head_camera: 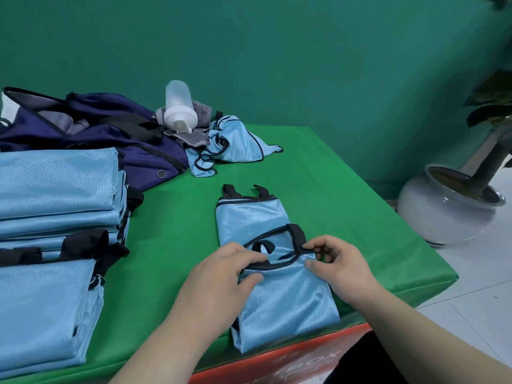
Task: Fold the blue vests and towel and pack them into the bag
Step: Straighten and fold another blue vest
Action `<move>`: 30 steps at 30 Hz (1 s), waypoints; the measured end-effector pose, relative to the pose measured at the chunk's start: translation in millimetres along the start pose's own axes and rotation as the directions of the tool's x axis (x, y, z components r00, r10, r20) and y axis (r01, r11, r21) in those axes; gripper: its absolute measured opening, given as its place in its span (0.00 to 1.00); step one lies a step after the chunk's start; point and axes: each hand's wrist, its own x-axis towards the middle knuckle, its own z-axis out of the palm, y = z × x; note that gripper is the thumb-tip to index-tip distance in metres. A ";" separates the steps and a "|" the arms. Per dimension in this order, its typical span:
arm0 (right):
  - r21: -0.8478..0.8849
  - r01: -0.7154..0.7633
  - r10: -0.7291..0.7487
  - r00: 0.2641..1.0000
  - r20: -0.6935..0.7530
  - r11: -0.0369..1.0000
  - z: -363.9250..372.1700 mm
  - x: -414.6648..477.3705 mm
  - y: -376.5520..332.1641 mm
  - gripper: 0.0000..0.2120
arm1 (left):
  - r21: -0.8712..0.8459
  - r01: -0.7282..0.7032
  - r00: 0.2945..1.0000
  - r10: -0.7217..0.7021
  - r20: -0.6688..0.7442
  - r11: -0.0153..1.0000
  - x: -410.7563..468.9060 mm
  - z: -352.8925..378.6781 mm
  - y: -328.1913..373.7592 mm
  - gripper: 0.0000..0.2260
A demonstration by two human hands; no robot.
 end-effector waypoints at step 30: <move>-0.442 0.175 -0.090 0.974 0.207 0.880 2.7 13.1 -15.2 0.18 | -0.194 0.054 0.991 -0.076 -0.107 0.980 16.3 0.6 -10.9 0.15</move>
